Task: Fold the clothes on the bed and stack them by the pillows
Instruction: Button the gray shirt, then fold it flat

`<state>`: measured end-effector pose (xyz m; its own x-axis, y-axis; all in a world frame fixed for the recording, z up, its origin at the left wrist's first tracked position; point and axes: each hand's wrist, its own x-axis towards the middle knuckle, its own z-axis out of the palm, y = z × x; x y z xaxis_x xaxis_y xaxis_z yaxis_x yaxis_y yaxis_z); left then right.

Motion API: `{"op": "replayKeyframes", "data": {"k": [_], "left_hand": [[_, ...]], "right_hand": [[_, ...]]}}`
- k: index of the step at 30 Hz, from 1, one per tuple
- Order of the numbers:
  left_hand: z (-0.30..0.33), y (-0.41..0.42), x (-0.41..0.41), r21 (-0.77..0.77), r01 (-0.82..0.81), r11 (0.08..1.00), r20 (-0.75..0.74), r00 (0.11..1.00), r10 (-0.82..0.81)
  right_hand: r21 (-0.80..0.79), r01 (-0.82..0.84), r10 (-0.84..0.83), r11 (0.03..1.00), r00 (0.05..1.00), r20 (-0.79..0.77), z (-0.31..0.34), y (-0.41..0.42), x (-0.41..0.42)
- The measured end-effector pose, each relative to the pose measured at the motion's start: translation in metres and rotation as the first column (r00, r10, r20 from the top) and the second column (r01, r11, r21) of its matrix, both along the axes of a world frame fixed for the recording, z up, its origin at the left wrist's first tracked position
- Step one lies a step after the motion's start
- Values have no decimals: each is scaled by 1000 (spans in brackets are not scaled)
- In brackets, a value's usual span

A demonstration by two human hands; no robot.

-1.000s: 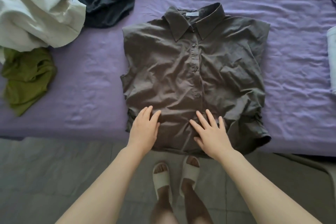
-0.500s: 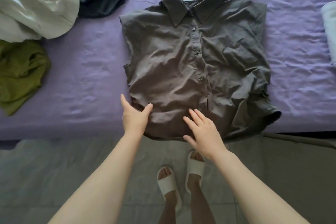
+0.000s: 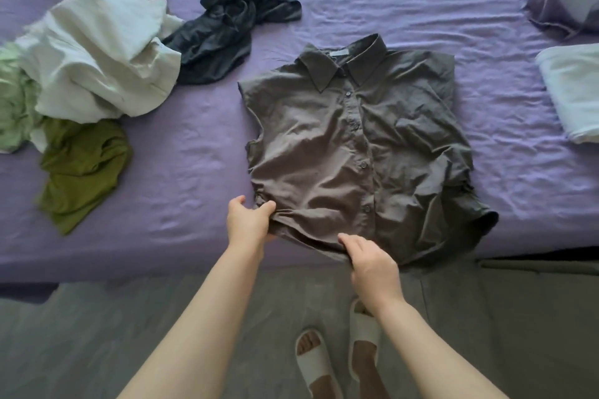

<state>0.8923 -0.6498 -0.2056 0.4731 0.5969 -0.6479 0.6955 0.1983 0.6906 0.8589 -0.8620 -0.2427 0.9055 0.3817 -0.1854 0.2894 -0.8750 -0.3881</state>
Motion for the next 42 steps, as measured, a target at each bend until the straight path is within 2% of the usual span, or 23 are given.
{"op": "replayKeyframes", "data": {"k": [1,2,3,4,5,6,7,8,9,10,11,14,16,19,23,26,28,33,39,42], "left_hand": [[5,-2,-1,192,136,972,-33,991,-132],[11,-6,-3,424,278,862,-63,959,-278],[16,-11,-6,611,363,704,-44,903,-428],[22,-18,-7,701,428,571,-9,805,-593],[25,-27,-7,712,532,458,-6,657,-754],[26,-38,-5,689,658,304,-77,483,-872],[23,-49,-3,637,764,103,-228,314,-921],[18,-61,-2,582,810,-75,-379,188,-906],[12,-69,-1,551,814,-187,-492,135,-860],[6,-72,3,550,805,-223,-552,150,-820],[3,-72,8,574,795,-194,-556,205,-805],[5,-65,22,633,773,52,-418,397,-817],[11,-59,32,626,761,167,-347,465,-815],[20,-54,45,600,764,236,-328,504,-799],[30,-49,66,613,761,213,-371,515,-773],[33,-47,84,608,784,126,-461,477,-748],[35,-46,99,603,794,75,-518,461,-721],[50,-38,138,650,754,98,-523,537,-662],[49,-8,197,678,735,11,-549,517,-657],[40,5,227,716,696,50,-483,546,-685]], "right_hand": [[23,23,-22,999,999,-47,6,-2,7],[23,29,-26,999,995,-93,9,-5,15],[25,9,-6,1000,995,-103,13,-9,23],[26,-25,27,999,994,-104,17,-13,32],[30,-61,64,998,992,-106,22,-14,41],[34,-95,98,995,990,-105,27,-15,50],[31,-125,128,992,985,-113,31,-15,58],[27,-145,147,989,981,-125,33,-16,64],[22,-148,150,989,979,-139,34,-17,69],[21,-150,151,989,979,-135,33,-18,72],[23,-153,155,988,981,-119,32,-22,74],[-74,-217,208,973,972,-113,21,-46,74],[-145,-202,182,969,973,-140,16,-69,70],[-81,-61,51,995,992,-117,25,-95,70],[-124,-30,28,992,1000,-15,43,-119,102],[-208,-27,24,978,1000,-16,56,-126,139],[-200,-20,24,980,1000,16,67,-122,164],[-120,-36,46,992,996,80,101,-100,234],[-116,-93,103,989,992,77,102,-72,297],[-148,-84,103,985,987,123,91,-61,328]]}}
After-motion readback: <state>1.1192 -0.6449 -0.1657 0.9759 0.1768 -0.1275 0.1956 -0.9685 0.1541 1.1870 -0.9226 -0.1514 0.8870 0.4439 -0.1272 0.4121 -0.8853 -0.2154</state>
